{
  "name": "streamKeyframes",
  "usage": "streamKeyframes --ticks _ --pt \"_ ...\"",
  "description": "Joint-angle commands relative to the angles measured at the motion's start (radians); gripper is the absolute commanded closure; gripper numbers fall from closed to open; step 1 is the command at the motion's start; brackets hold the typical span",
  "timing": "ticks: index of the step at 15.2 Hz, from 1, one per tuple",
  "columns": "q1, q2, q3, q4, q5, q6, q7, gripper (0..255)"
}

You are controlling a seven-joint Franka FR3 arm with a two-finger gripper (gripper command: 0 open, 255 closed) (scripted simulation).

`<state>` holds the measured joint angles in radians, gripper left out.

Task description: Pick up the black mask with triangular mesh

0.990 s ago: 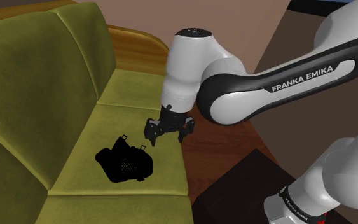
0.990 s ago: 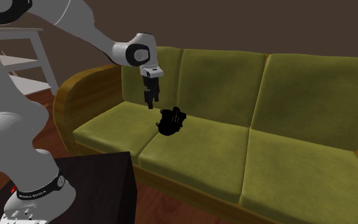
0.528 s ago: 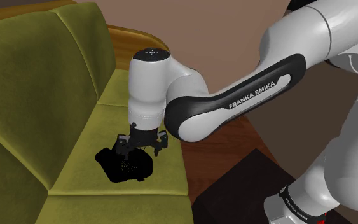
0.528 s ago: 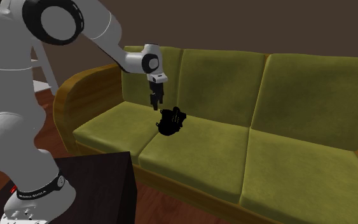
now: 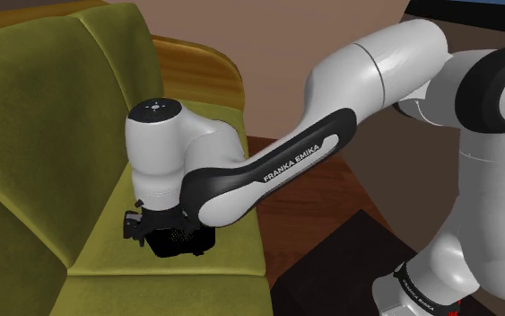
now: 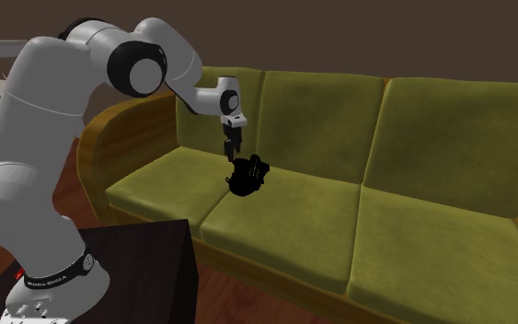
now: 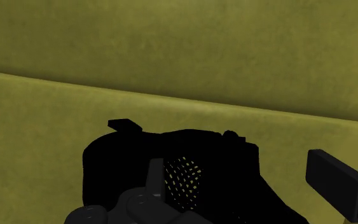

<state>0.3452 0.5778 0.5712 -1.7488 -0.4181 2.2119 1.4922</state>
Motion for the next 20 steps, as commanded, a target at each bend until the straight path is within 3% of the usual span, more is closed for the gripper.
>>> streamKeyframes --ticks 1,8,9,20 --pt "0.012 0.025 -0.010 0.012 -0.013 0.011 0.010 0" --pt "0.027 0.071 -0.034 0.006 -0.043 0.059 0.029 0" --pt "0.027 0.072 -0.034 0.006 -0.043 0.059 0.029 255" --pt "0.021 0.054 -0.025 0.007 -0.033 0.042 0.022 255"
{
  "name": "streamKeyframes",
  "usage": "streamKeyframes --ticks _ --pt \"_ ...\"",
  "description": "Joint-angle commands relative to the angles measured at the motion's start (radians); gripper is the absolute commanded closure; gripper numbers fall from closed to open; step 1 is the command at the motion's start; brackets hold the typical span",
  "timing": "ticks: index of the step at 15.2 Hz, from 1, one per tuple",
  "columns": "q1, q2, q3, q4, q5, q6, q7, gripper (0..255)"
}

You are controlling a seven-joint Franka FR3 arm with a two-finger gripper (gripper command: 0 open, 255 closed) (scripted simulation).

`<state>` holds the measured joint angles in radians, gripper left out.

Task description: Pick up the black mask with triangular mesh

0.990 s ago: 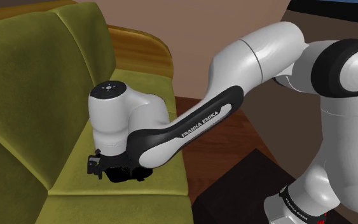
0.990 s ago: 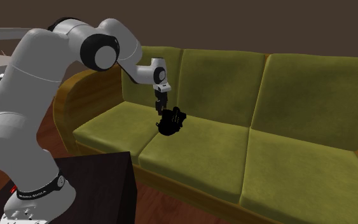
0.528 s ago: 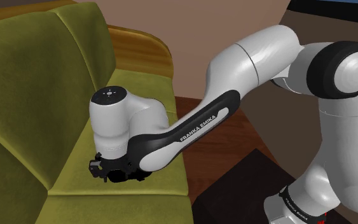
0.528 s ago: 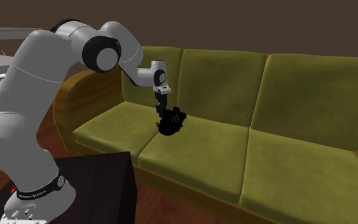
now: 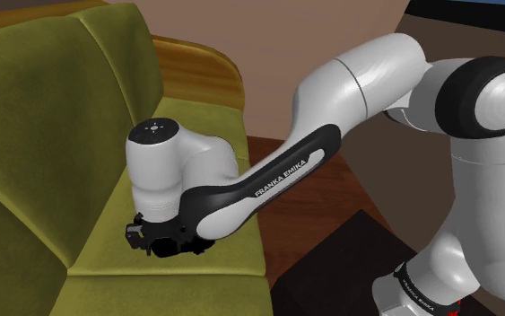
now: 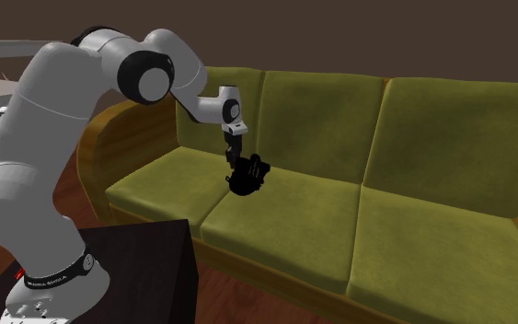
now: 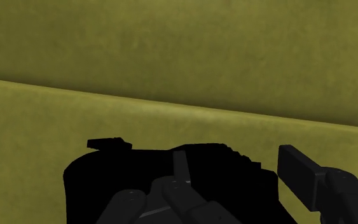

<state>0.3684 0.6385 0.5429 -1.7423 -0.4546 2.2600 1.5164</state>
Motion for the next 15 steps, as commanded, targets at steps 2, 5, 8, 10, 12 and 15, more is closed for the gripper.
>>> streamKeyframes --ticks 2,5,8,10,12,15 --pt "-0.007 -0.023 0.012 0.003 0.015 -0.023 -0.009 255" --pt "-0.015 -0.047 0.023 0.008 0.030 -0.050 -0.019 255" --pt "-0.022 -0.070 0.035 0.015 0.046 -0.077 -0.029 255" --pt "-0.027 -0.085 0.042 0.021 0.057 -0.096 -0.036 255" --pt "-0.031 -0.099 0.048 0.027 0.067 -0.115 -0.043 255" --pt "-0.033 -0.107 0.052 0.032 0.072 -0.126 -0.046 255"
